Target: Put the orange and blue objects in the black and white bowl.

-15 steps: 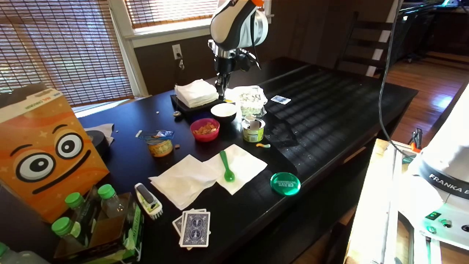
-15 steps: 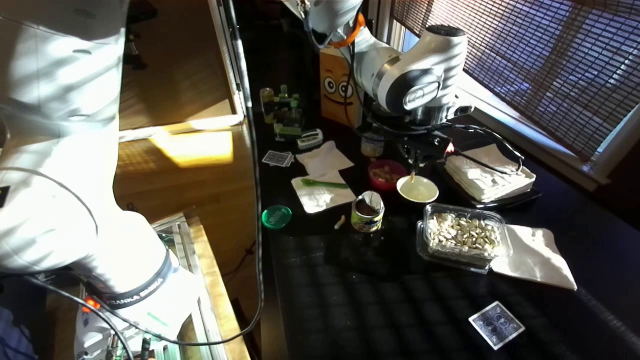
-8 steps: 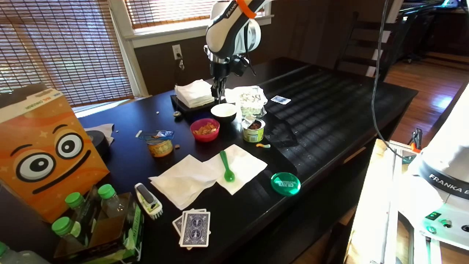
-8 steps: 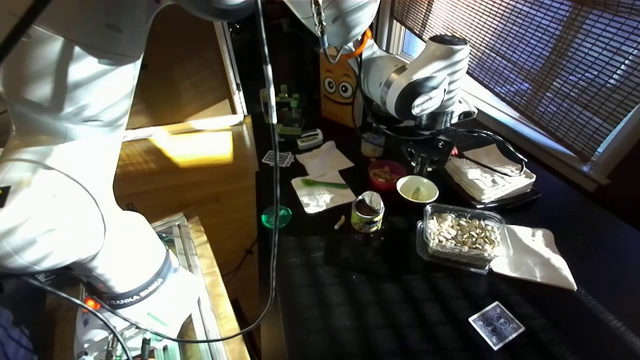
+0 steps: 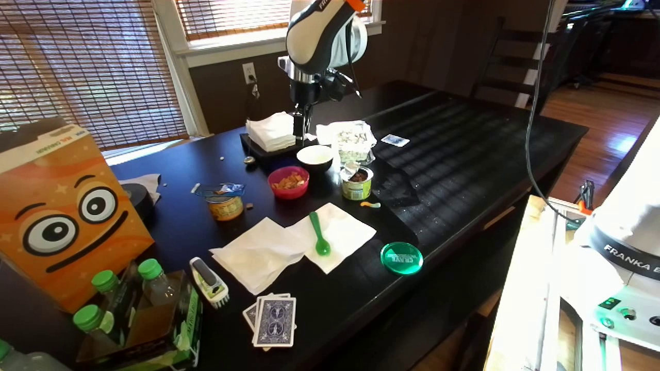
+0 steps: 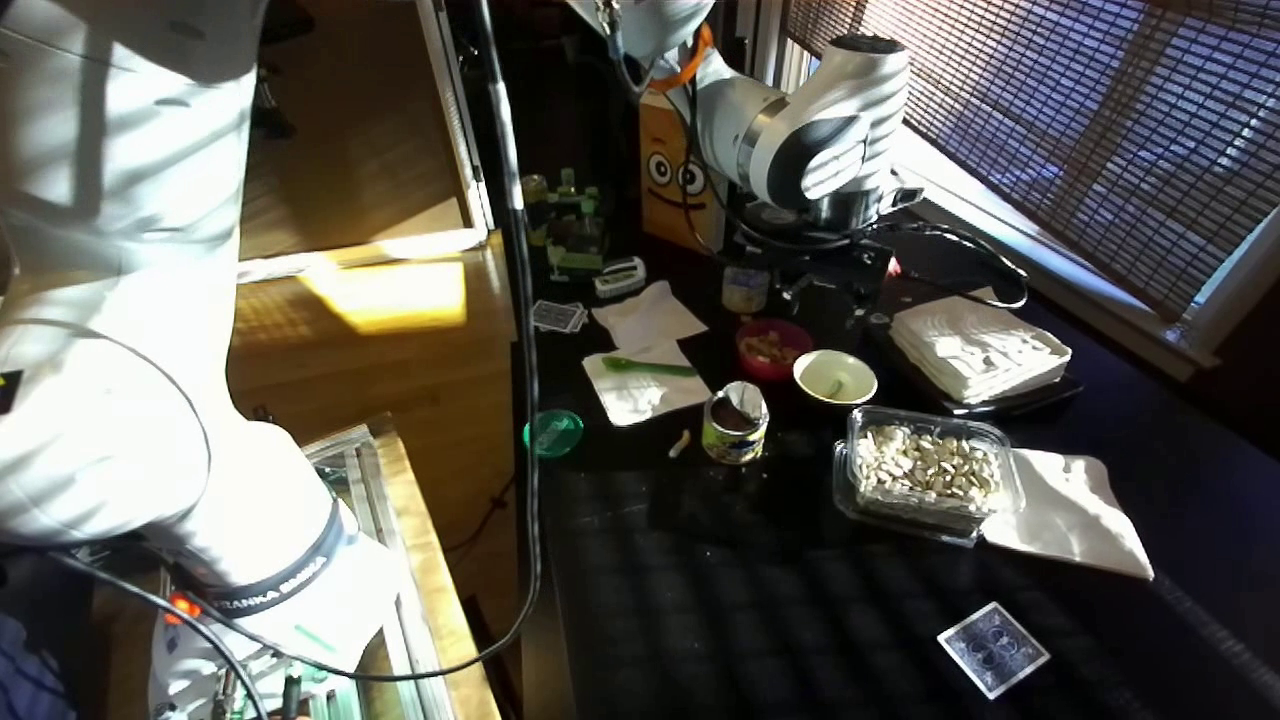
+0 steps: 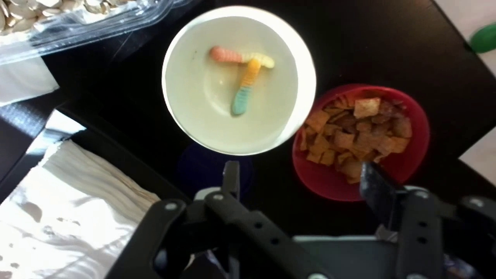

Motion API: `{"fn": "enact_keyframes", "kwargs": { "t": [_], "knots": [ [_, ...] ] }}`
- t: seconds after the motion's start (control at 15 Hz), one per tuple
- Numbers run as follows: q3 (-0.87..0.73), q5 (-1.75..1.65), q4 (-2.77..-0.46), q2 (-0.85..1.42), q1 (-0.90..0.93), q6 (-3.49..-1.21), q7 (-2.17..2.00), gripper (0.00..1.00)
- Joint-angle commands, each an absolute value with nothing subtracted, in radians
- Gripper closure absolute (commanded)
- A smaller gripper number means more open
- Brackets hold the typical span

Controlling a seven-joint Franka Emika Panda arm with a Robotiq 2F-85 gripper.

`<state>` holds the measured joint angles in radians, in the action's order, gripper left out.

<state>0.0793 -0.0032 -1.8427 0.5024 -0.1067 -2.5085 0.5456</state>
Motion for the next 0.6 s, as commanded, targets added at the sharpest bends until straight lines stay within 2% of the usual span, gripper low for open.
{"fn": "enact_keyframes", "kwargs": {
  "t": [0.0, 0.2, 0.53],
  "knots": [
    [0.129, -0.027, -2.022, 0.344, -0.130, -2.493, 0.693, 0.00],
    [0.149, -0.006, -2.153, 0.242, -0.129, -2.505, 0.832, 0.00],
    [0.135, 0.022, -2.361, 0.103, -0.085, -2.519, 0.841, 0.00]
  ]
}}
